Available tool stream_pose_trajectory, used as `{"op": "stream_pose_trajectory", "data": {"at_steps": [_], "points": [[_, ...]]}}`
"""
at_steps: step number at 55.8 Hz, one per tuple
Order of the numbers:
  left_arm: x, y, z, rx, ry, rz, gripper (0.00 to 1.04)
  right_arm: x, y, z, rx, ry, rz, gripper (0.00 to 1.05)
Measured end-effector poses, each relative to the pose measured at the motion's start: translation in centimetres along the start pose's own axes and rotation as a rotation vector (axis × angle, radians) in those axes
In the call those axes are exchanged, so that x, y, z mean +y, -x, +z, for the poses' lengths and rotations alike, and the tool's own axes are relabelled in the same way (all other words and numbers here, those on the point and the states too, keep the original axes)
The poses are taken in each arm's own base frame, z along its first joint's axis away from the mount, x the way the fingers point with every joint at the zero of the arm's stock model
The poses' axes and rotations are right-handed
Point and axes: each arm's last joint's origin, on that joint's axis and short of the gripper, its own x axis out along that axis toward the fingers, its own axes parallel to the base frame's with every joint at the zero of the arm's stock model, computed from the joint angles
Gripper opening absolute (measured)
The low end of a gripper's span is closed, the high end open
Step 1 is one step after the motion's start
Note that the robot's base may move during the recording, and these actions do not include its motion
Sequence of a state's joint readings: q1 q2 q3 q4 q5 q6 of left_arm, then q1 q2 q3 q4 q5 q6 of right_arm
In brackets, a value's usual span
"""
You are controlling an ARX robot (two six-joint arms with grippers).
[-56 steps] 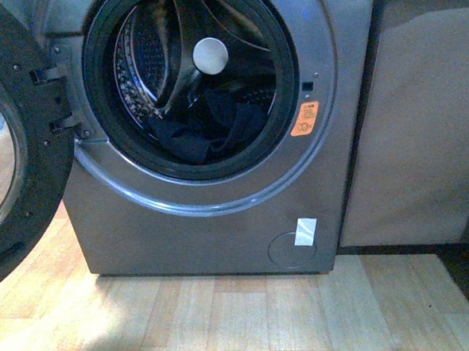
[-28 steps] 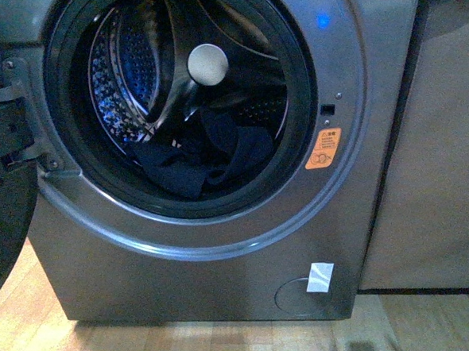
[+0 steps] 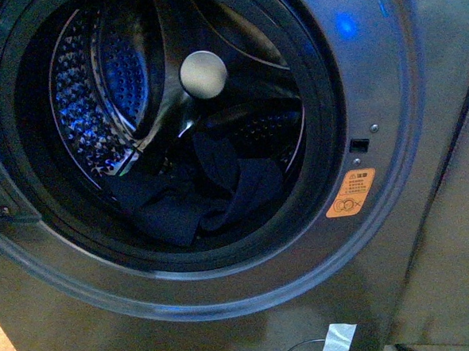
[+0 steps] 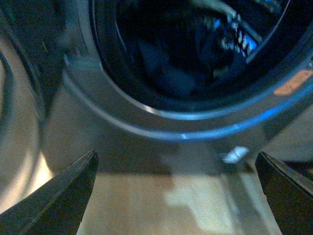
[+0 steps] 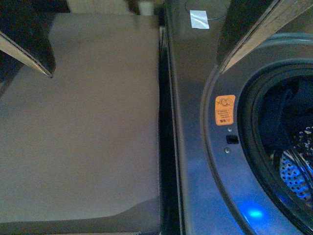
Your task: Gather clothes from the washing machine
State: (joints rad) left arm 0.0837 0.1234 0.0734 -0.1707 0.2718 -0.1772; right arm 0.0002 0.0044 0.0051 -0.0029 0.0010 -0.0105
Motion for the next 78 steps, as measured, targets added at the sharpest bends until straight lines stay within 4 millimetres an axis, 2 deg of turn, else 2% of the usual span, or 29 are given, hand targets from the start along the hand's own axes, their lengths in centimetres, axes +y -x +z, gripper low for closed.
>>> {"op": "stream_pose_trajectory", "data": {"at_steps": [7,17,24,30,33,41,46,51,55,78], "points": [[0.2,-0.7,-0.2,0.085,0.144,-0.021,0.98,0.0,0.0,0.0,0.000,0.000,0.003,0.97],[-0.8,-2.1,2.2,0.043,0.115,-0.088,0.98,0.0,0.0,0.0,0.000,0.000,0.002,0.97],[-1.9,-4.3,4.2,0.016,0.057,-0.138,0.98,0.0,0.0,0.0,0.000,0.000,0.002,0.97],[-2.9,-7.2,6.4,-0.016,-0.007,-0.173,0.98,0.0,0.0,0.0,0.000,0.000,0.003,0.97],[-3.5,-9.6,7.5,-0.013,-0.039,-0.198,0.98,0.0,0.0,0.0,0.000,0.000,0.003,0.97],[-4.2,-15.0,8.3,0.043,-0.077,-0.207,0.98,0.0,0.0,0.0,0.000,0.000,0.002,0.97],[-4.5,-18.0,8.4,0.068,-0.087,-0.213,0.98,0.0,0.0,0.0,0.000,0.000,0.002,0.97],[-5.1,-22.0,8.4,0.091,-0.107,-0.226,0.98,0.0,0.0,0.0,0.000,0.000,0.002,0.97],[-5.4,-24.2,8.2,0.105,-0.126,-0.233,0.98,0.0,0.0,0.0,0.000,0.000,0.003,0.97],[-6.2,-32.7,5.7,0.216,-0.172,-0.224,0.98,0.0,0.0,0.0,0.000,0.000,0.003,0.97]]}}
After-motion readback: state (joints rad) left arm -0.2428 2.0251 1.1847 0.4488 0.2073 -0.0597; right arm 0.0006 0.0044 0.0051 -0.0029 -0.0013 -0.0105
